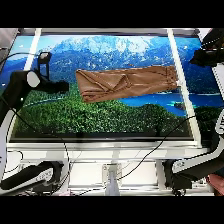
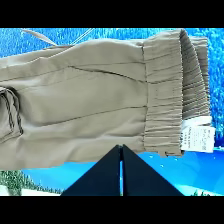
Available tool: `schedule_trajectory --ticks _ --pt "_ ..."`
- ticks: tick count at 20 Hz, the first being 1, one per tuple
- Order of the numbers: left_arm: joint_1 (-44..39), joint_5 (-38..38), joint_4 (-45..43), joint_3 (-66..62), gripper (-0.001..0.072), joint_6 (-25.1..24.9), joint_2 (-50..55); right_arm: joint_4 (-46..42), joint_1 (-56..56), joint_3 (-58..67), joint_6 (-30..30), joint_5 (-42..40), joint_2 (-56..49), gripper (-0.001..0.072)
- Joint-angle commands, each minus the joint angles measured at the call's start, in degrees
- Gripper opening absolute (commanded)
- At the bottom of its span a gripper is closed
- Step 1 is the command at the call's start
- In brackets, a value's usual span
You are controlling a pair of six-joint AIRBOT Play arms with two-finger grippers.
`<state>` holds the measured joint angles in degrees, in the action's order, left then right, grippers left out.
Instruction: Fold the clothes and pants, and hang the long-sleeved shirts on hangers.
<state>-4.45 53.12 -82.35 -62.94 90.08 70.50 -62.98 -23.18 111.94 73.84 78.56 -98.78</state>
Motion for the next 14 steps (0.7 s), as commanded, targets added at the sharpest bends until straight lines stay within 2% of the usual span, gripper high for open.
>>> schedule_trajectory --ticks 1,3,4,5,6,8,11,14 --pt "5.03 -15.69 19.93 8.22 0.0345 0.13 2.99 0.00 0.02 0.02 -0.02 -0.13 0.02 0.0033" --pt "5.25 -17.81 32.70 8.72 0.0511 -8.63 9.14 0.02 0.02 0.02 -0.02 -0.11 0.02 0.0033" --pt "5.25 -17.75 39.91 8.72 0.0681 -13.20 12.35 0.02 0.02 0.02 -0.02 -0.09 0.02 0.0033" --pt "5.14 -17.77 46.86 8.72 0.0719 -16.96 15.02 0.02 0.02 0.02 -0.02 -0.09 0.02 0.0033" --pt "5.16 -17.86 53.09 8.72 0.0716 -20.79 17.59 0.02 0.02 0.02 -0.02 -0.11 0.02 0.0033" --pt "5.16 -18.80 61.53 8.72 0.0652 -26.62 21.07 0.02 0.02 0.02 -0.02 -0.11 0.02 0.0033" --pt "5.03 -23.50 69.16 8.70 0.0654 -27.65 23.67 0.04 0.02 0.02 0.00 -0.11 0.02 0.0033" --pt "4.76 -27.15 69.16 8.68 0.0655 -28.22 24.09 0.15 0.02 0.02 0.00 -0.09 0.02 0.0033"
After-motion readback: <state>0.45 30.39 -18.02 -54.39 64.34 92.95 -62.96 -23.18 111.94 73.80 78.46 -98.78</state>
